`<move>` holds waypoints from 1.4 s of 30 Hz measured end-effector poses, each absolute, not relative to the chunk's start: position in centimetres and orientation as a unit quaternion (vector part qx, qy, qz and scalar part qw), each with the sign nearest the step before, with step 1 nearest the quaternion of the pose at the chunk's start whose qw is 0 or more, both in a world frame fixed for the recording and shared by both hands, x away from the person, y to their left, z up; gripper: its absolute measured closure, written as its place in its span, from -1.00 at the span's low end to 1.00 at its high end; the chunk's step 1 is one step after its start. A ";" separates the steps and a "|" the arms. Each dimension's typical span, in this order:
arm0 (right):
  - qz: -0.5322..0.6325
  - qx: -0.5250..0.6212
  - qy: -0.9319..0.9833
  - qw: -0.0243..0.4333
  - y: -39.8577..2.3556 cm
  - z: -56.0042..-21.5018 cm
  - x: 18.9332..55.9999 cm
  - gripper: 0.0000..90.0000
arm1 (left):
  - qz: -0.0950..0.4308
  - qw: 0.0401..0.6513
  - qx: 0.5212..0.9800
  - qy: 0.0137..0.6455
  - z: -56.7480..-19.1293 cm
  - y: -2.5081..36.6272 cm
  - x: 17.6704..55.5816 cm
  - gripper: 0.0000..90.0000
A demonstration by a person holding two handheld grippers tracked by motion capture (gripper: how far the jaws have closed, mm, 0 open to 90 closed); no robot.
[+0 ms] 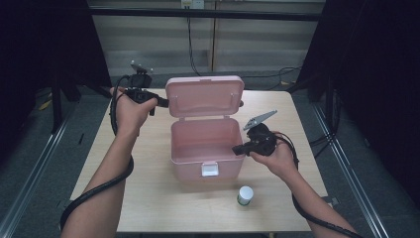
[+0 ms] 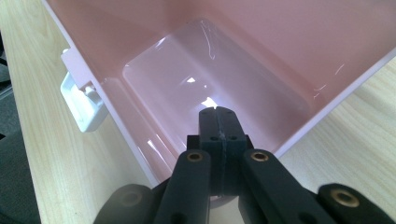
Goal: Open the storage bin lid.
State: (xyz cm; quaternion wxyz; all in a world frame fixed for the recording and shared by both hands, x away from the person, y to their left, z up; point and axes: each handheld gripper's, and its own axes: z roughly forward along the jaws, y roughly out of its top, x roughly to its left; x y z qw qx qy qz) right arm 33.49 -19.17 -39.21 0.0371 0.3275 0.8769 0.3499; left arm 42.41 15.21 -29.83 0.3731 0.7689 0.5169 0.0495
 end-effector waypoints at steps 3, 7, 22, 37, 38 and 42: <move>0.352 0.327 0.876 0.037 -19.2 -39.3 33.5 1.00 | 0.052 0.370 0.771 0.515 -29.8 15.1 42.4 0.95; 0.348 0.327 0.878 0.038 -19.1 -39.2 33.5 1.00 | 0.056 0.368 0.773 0.514 -29.7 15.0 42.4 0.95; 0.349 0.325 0.878 0.037 -19.1 -39.3 33.4 1.00 | 0.062 0.369 0.771 0.515 -29.9 14.9 42.5 1.00; 0.350 0.321 0.879 0.039 -19.0 -39.4 33.2 1.00 | 0.060 0.372 0.775 0.508 -30.1 14.3 42.5 1.00; 0.351 0.321 0.879 0.038 -19.0 -39.5 33.2 1.00 | 0.061 0.371 0.775 0.507 -30.1 14.3 42.5 1.00; 0.350 0.321 0.879 0.040 -19.0 -39.5 33.1 1.00 | 0.063 0.370 0.776 0.508 -30.2 14.2 42.6 1.00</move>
